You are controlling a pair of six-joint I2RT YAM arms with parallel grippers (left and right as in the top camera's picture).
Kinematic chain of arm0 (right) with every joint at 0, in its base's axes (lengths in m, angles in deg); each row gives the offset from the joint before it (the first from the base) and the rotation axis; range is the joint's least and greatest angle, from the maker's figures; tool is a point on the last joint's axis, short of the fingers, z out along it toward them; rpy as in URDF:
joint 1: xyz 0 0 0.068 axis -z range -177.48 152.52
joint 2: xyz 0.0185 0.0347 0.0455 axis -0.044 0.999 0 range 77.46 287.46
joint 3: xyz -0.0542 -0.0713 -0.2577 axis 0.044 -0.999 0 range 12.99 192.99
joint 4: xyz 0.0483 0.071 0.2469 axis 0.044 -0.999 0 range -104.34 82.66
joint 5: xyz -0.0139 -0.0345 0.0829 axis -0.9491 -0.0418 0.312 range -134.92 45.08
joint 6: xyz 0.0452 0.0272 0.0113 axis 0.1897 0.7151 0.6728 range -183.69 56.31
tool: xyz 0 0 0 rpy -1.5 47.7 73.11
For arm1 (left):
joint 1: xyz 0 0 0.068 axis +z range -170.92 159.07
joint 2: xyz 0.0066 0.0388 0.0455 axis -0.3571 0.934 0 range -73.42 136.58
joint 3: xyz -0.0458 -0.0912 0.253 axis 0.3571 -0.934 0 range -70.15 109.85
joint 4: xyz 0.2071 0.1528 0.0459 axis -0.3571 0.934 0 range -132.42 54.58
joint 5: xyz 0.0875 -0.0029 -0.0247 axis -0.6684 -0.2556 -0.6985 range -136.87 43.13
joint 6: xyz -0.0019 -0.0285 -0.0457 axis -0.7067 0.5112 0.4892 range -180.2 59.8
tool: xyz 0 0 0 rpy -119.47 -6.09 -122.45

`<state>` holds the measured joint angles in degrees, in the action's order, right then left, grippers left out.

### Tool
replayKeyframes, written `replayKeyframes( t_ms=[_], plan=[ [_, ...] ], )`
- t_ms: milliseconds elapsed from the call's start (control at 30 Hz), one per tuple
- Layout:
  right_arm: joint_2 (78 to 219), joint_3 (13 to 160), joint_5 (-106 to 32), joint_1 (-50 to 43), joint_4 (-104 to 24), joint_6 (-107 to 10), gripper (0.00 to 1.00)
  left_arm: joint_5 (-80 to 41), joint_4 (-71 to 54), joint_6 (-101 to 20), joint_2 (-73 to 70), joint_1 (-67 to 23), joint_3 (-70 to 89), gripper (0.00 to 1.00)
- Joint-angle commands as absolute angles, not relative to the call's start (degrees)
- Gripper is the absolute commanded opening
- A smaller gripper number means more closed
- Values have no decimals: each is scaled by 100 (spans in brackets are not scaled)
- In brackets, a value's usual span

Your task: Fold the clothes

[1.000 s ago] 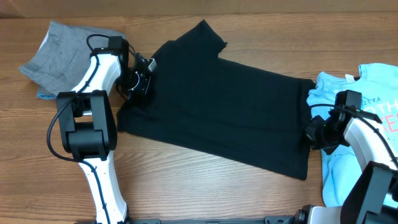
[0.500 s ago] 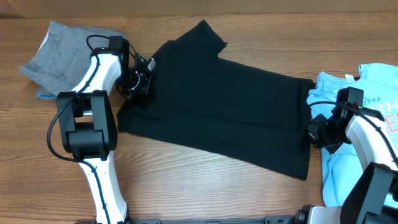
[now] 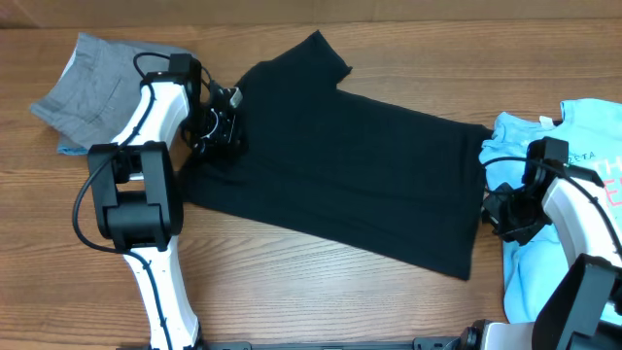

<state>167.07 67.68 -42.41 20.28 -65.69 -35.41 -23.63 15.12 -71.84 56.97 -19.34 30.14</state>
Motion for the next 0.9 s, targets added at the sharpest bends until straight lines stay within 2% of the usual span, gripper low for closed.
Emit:
replayKeyframes(
  t_ms=[0,100,200,300,367,433,600,700,767,867],
  plan=[
    [16418,7293,-4316,2065,-6776,-3517,28,-2903,1781,-7173,5511,-1825,3430,62],
    [16228,7459,-3820,2059,-6951,-3777,29,-2911,2325,-7201,5223,-1823,3886,70],
    [16154,7448,-2983,2046,-7133,-4105,29,-2951,2738,-7197,5024,-1827,4033,71],
    [16158,7315,-2821,1926,-7404,-4116,29,-2949,3109,-7197,4947,-1820,4031,66],
    [16169,7103,-2832,1790,-7506,-4077,27,-2946,3317,-7195,4947,-1823,4011,56],
    [16169,6755,-2832,1641,-7491,-3688,20,-2946,3433,-7195,4947,-1823,3965,54],
    [16169,5767,-3087,1469,-7030,-2770,9,-2946,3536,-7195,4947,-1823,3937,60],
    [16169,5221,-3138,1486,-6604,-2335,10,-2944,3538,-7195,4947,-1823,3937,65],
    [16169,4908,-3238,1552,-6363,-2075,6,-2944,3544,-7195,4947,-1823,3937,66],
    [16169,4845,-3999,1832,-6387,-1668,4,-2946,3608,-7197,4947,-1823,3937,69]
  ],
)
